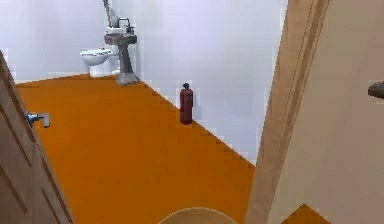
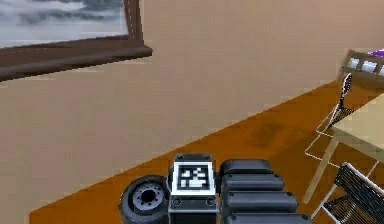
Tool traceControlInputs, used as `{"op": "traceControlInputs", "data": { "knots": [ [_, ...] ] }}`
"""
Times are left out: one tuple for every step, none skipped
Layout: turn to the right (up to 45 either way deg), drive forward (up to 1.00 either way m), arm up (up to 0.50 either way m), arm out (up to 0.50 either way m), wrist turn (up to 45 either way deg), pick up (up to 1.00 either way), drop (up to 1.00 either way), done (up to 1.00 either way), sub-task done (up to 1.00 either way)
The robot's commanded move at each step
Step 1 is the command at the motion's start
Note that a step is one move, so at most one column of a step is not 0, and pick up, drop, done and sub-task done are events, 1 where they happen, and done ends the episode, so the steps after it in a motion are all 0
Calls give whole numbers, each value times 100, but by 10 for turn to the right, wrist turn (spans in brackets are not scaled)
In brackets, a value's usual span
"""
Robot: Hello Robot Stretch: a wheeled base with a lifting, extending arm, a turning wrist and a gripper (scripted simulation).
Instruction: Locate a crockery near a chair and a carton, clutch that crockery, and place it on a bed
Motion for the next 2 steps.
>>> {"op": "traceControlInputs", "data": {
  "knots": [
    [0, 25, 0, 0, 0, 0, 0, 0, 0],
    [-120, 0, 0, 0, 0, 0, 0, 0, 0]
  ]
}}
